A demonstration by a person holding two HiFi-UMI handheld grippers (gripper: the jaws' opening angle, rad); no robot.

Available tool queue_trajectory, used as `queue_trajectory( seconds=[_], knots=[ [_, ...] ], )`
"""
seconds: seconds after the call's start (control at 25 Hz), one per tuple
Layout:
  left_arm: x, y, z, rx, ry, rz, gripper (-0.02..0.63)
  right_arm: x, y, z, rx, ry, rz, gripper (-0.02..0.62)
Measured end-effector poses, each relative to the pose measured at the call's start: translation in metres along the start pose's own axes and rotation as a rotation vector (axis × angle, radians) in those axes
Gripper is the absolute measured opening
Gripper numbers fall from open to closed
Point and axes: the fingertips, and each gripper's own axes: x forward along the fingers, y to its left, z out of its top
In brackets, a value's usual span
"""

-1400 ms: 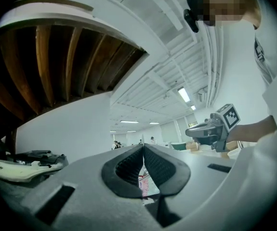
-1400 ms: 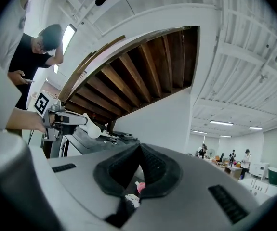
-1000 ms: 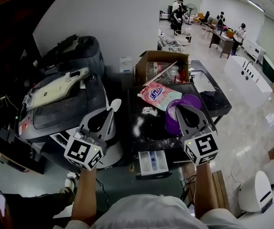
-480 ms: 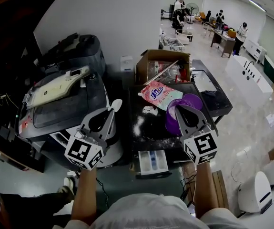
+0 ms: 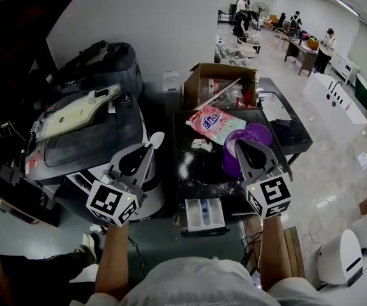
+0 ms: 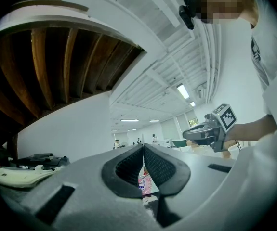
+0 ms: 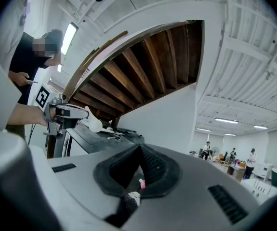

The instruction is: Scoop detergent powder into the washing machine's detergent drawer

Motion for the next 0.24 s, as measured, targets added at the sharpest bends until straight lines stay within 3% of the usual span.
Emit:
queue_trajectory(
  seconds=[0.24],
  knots=[
    [0.0003,-0.0028,-0.004,-0.001,0.011,-0.001,0.014,-0.0013,0.0003,-0.0063,0.005,0.01,0.002,0.003]
  ],
)
